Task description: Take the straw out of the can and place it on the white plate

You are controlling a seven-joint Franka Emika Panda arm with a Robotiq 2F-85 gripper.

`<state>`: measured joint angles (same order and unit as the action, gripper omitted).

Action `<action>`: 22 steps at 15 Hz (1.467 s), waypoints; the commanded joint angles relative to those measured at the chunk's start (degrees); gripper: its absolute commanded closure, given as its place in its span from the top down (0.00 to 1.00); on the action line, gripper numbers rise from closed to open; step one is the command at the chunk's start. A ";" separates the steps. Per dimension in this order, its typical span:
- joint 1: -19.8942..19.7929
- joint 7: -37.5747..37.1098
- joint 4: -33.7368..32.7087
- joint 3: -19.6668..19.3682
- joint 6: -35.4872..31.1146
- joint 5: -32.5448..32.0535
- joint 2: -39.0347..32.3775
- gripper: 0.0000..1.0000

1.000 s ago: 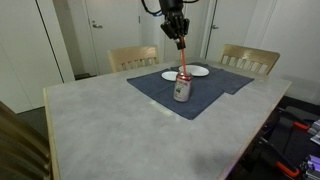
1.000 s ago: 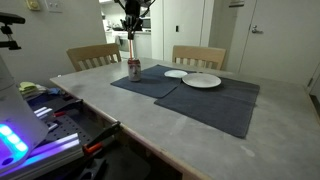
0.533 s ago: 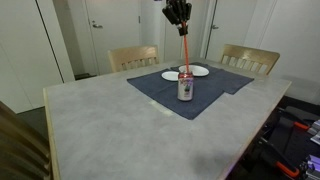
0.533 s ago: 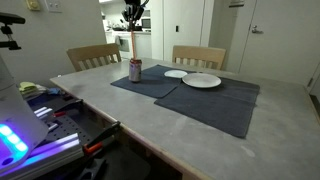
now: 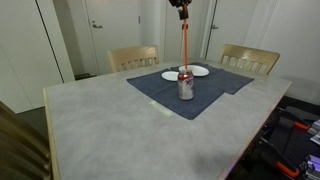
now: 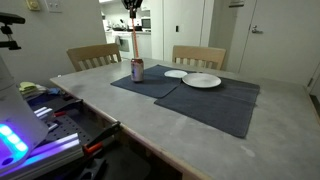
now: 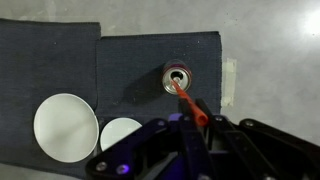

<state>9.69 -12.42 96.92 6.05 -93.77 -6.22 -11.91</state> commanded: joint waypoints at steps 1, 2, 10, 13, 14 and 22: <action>-0.84 0.69 -0.44 -0.28 2.59 1.19 0.88 0.02; -1.06 0.90 -0.34 -0.30 3.17 1.82 0.94 0.02; -1.30 -1.11 0.11 -0.82 3.16 0.36 2.41 0.02; -0.89 -4.73 -0.60 -1.45 5.39 -6.86 2.46 0.02; -0.86 -5.82 -0.68 -1.70 6.14 -9.95 2.23 0.02; -2.84 -10.78 8.09 -4.56 -3.03 -23.85 0.46 0.02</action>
<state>7.75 -21.46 101.14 2.07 -91.69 -27.57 -10.70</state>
